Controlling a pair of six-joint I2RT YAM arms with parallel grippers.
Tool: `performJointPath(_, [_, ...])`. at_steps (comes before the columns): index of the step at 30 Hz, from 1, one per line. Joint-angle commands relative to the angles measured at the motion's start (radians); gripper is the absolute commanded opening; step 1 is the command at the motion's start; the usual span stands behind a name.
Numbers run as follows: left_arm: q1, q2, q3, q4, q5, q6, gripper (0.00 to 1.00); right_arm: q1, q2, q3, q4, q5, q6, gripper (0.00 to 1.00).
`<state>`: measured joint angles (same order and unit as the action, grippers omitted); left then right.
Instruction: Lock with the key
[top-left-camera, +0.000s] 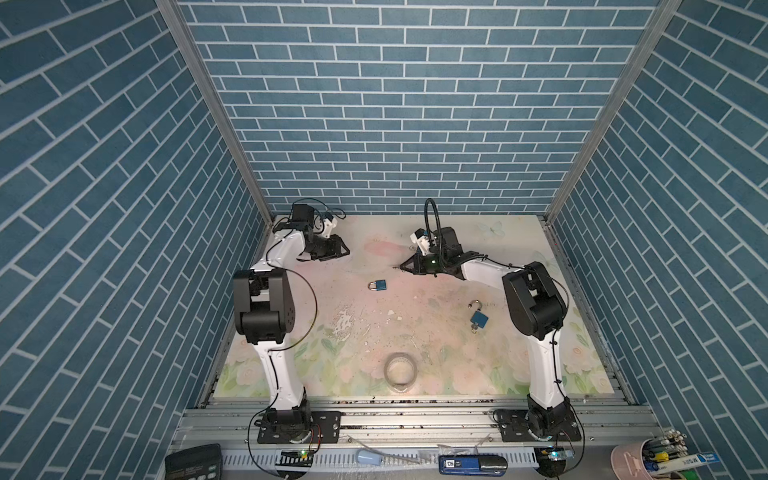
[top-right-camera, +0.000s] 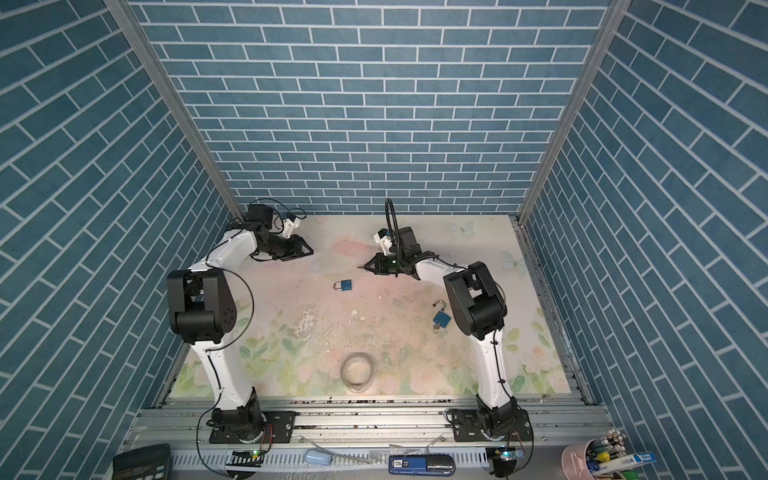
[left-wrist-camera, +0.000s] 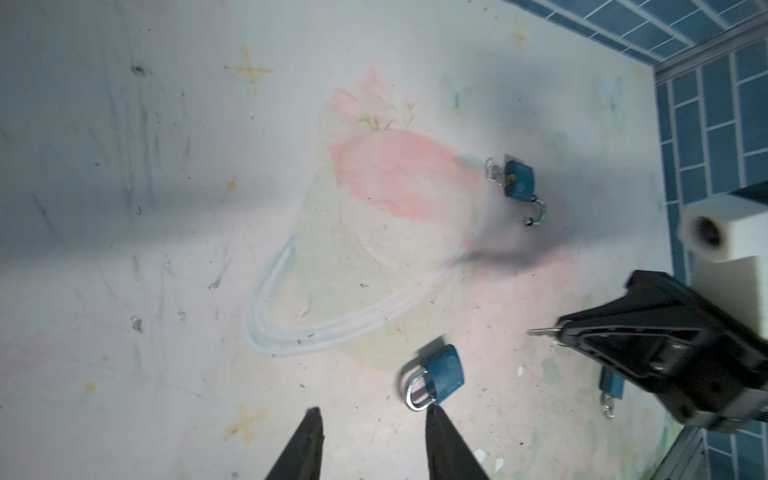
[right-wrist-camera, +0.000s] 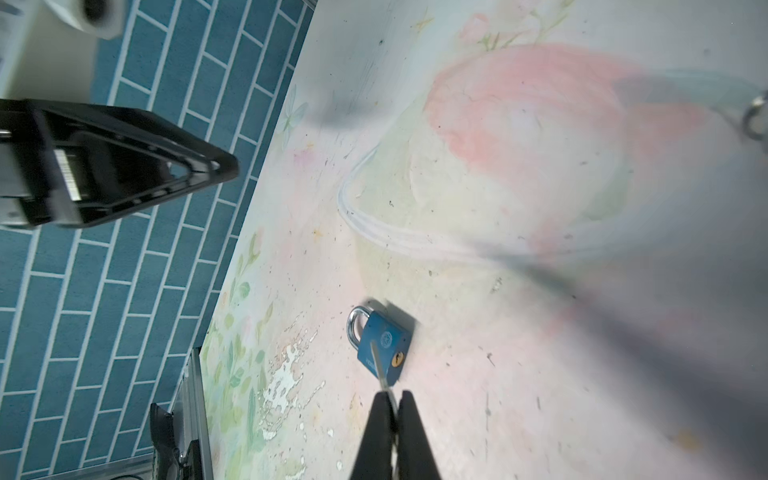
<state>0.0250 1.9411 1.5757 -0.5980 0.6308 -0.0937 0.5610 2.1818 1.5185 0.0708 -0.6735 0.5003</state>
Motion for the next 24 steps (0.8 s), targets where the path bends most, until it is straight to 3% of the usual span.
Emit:
performJointPath(1, [-0.009,-0.087,-0.150,0.288,0.049,-0.188,0.43,0.022,0.076,0.072,-0.011,0.035,0.003,0.00])
performJointPath(10, [-0.020,-0.342,-0.492,0.506,-0.032,-0.283,0.46,0.062,0.248,0.281,-0.089,0.043,-0.016,0.00])
performJointPath(16, [-0.022,-0.412,-0.559,0.516,-0.016,-0.301,0.46,0.080,0.323,0.399,-0.176,0.045,-0.029,0.00])
performJointPath(24, [-0.027,-0.423,-0.566,0.502,-0.003,-0.329,0.47,0.089,0.356,0.433,-0.214,0.051,-0.026,0.00])
